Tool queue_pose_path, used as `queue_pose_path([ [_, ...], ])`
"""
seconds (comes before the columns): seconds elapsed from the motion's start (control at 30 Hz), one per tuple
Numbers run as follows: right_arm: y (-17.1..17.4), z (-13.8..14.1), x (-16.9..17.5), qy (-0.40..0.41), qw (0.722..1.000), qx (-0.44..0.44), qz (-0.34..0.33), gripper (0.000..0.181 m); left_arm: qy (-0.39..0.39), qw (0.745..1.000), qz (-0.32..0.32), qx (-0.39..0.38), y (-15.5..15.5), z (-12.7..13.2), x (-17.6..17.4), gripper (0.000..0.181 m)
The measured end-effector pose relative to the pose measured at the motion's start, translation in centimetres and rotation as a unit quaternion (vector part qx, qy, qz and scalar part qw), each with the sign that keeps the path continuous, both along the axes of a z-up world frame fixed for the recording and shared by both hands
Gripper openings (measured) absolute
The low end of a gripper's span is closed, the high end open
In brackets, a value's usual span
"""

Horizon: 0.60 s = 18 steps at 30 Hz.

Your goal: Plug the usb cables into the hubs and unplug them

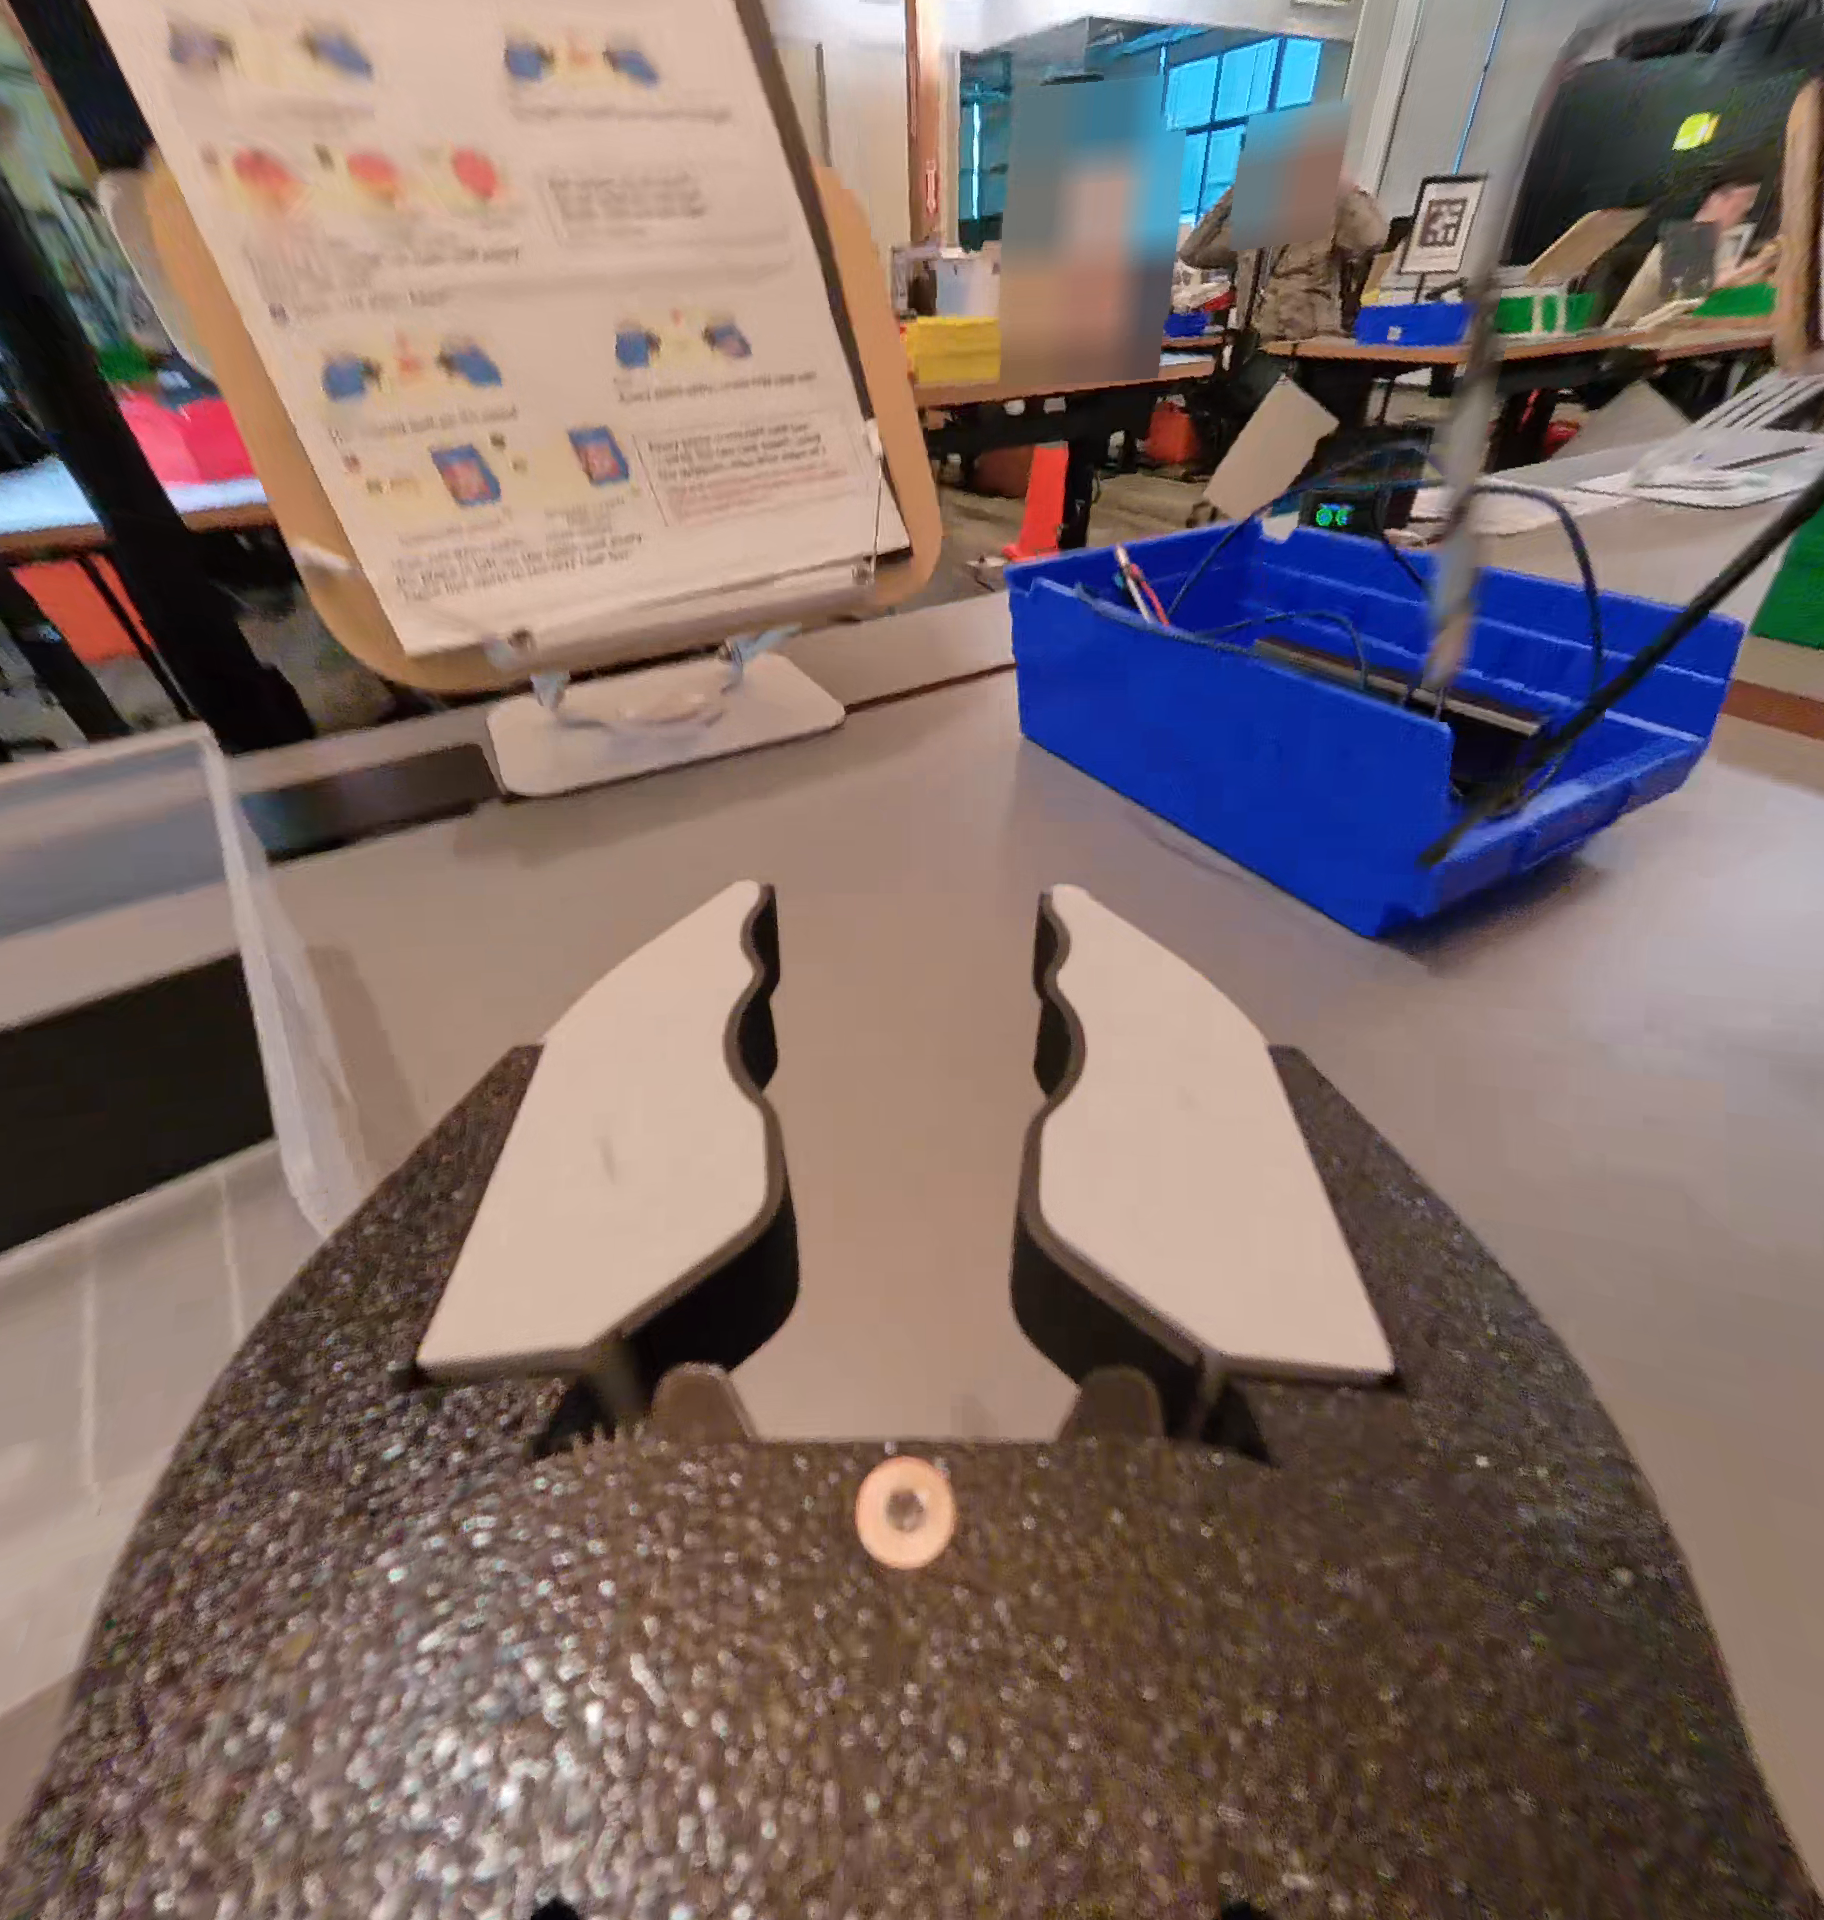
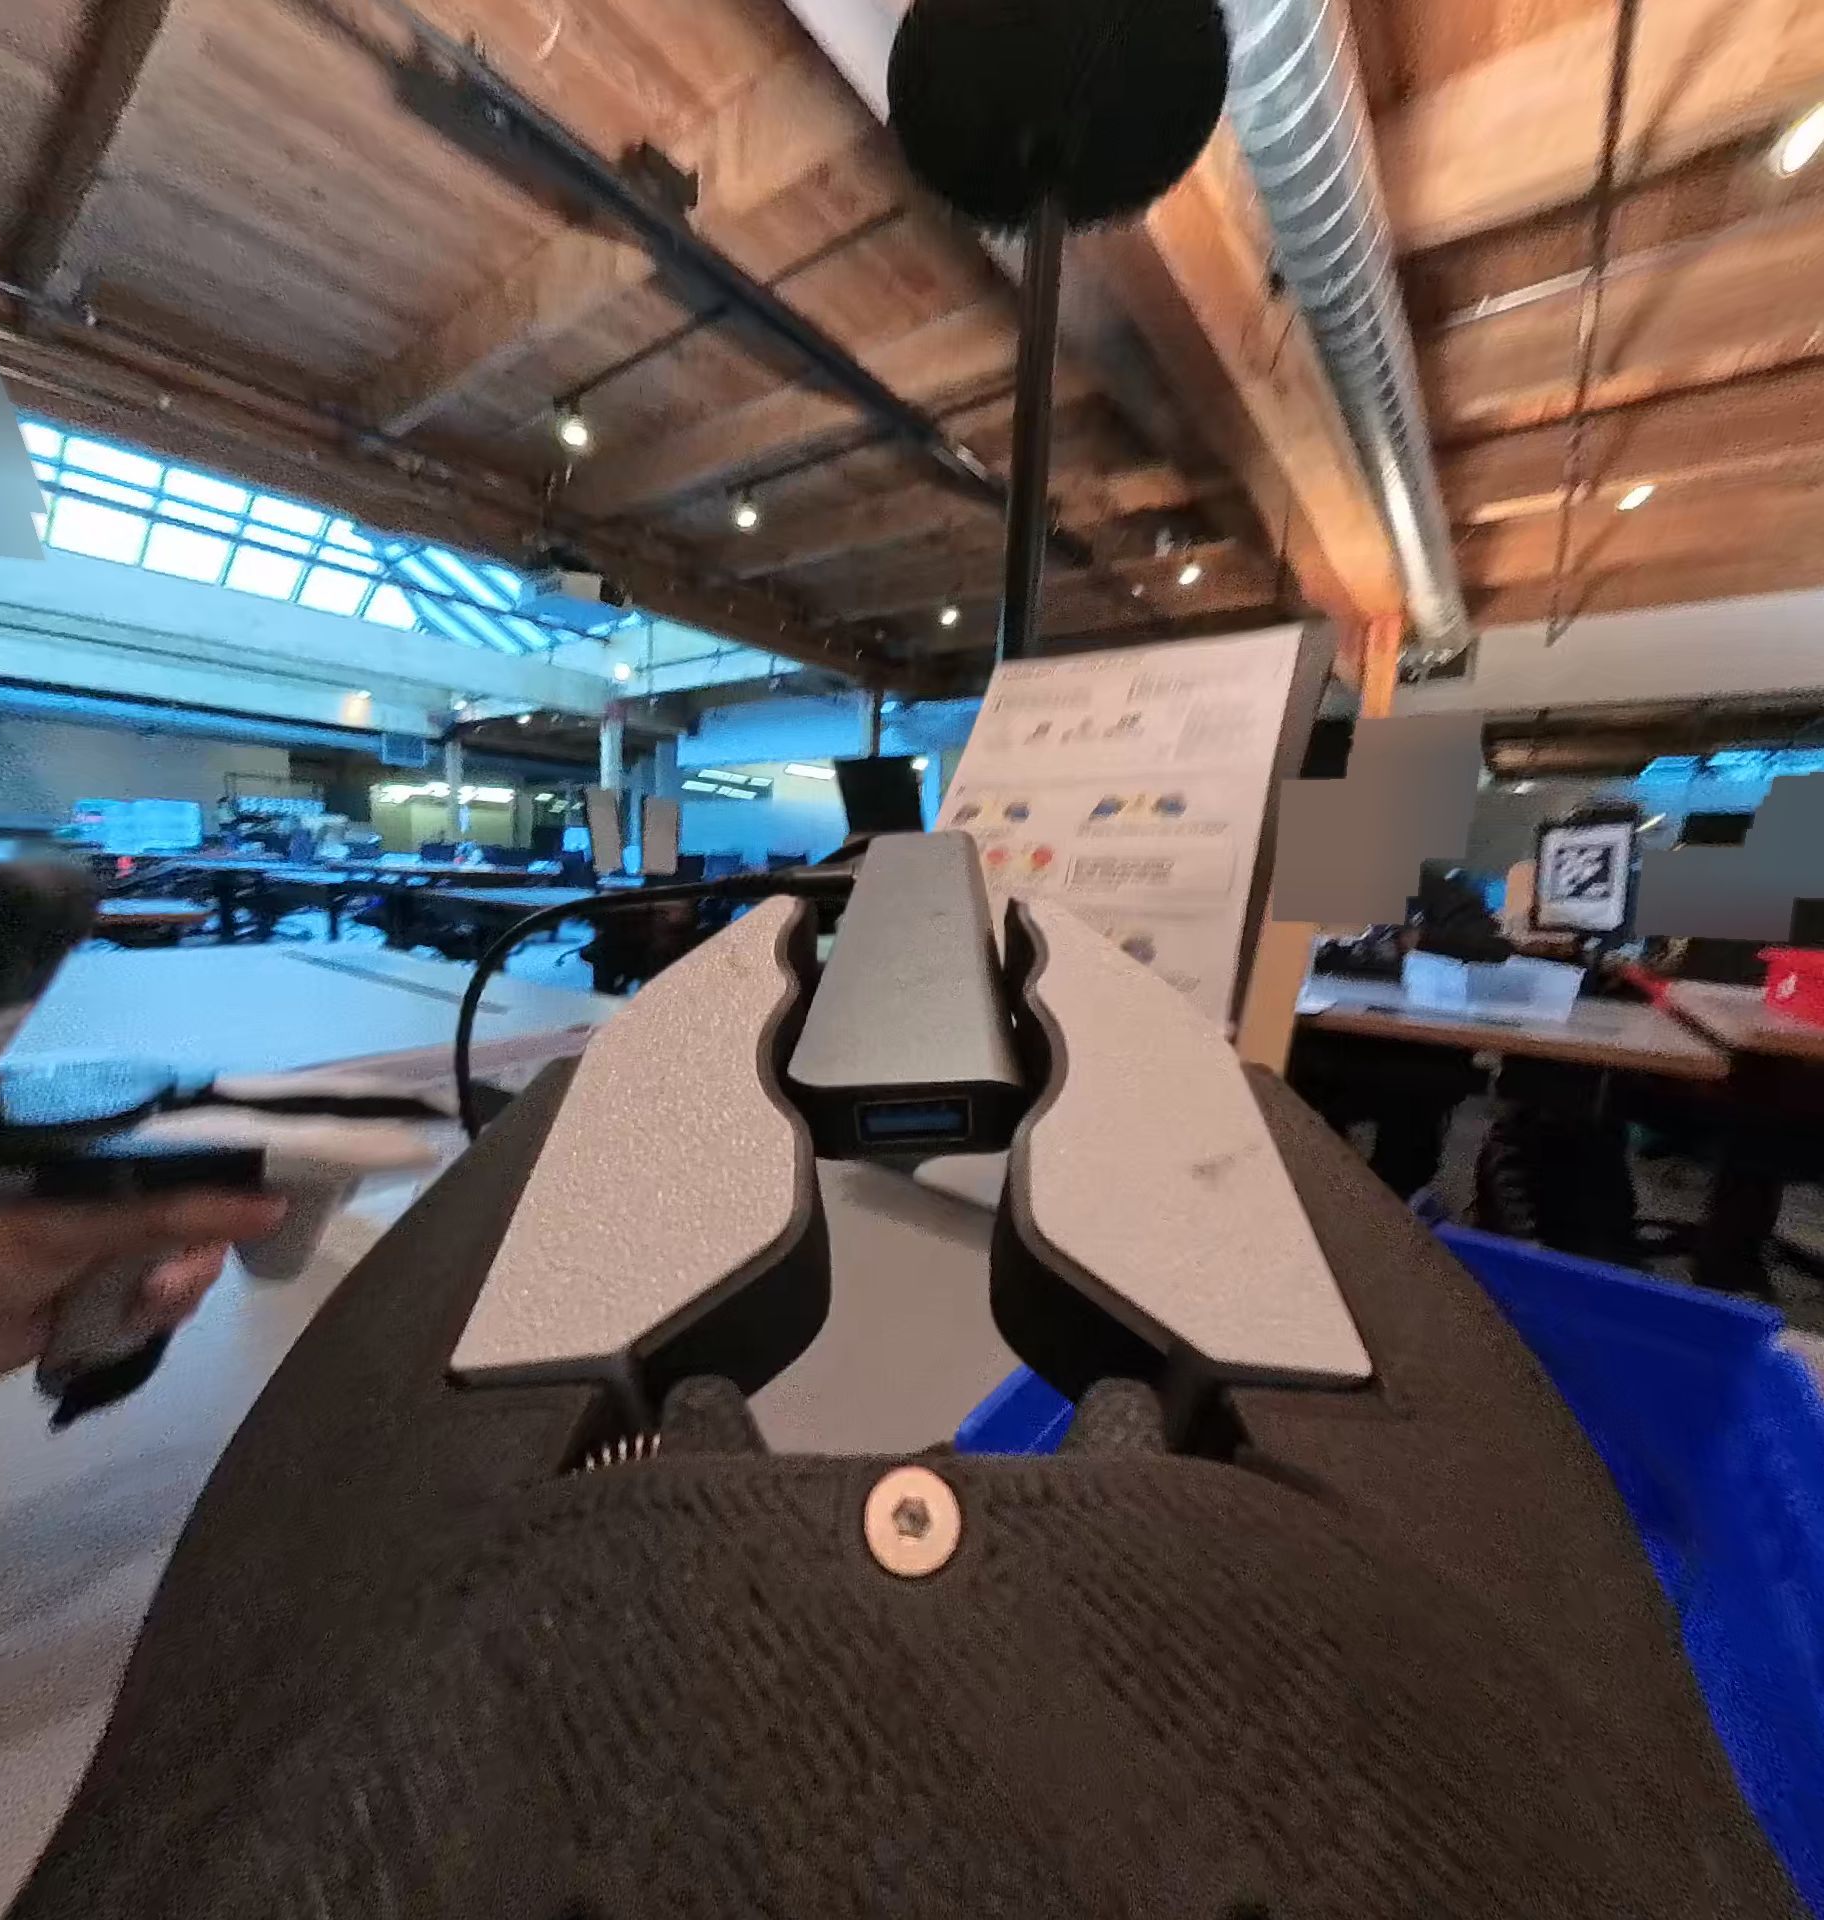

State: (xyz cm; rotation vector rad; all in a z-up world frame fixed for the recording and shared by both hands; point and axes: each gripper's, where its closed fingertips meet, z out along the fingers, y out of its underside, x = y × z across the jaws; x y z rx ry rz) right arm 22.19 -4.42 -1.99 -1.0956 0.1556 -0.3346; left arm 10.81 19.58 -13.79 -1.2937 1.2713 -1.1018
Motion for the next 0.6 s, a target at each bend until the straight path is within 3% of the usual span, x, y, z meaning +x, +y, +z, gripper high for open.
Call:
queue_pose_path([
  [0.1,-3.2,4.0,2.0,-0.020,0.997,0.022,-0.078,0.035,0.033,0.999,-0.020,-0.023,0.4,-2.6,0.3,0.046],
  [0.17,-4.9,5.7,4.6,-0.030,0.988,0.014,-0.150,0.035,0.035,0.998,-0.035,-0.025,0.1,-3.0,0.5,0.046],
  [0.3,-4.3,6.1,10.2,-0.051,0.967,-0.060,-0.244,0.035,0.035,0.998,-0.041,-0.030,0.4,-3.0,0.5,0.041],
  [0.43,0.2,1.1,15.2,-0.041,0.945,-0.189,-0.263,0.036,0.018,0.998,-0.039,-0.051,0.9,-2.4,0.3,0.036],
  [0.6,4.8,-7.6,16.8,-0.052,0.888,-0.374,-0.262,0.036,0.014,0.999,-0.037,-0.037,1.3,-2.0,-0.1,0.033],
])
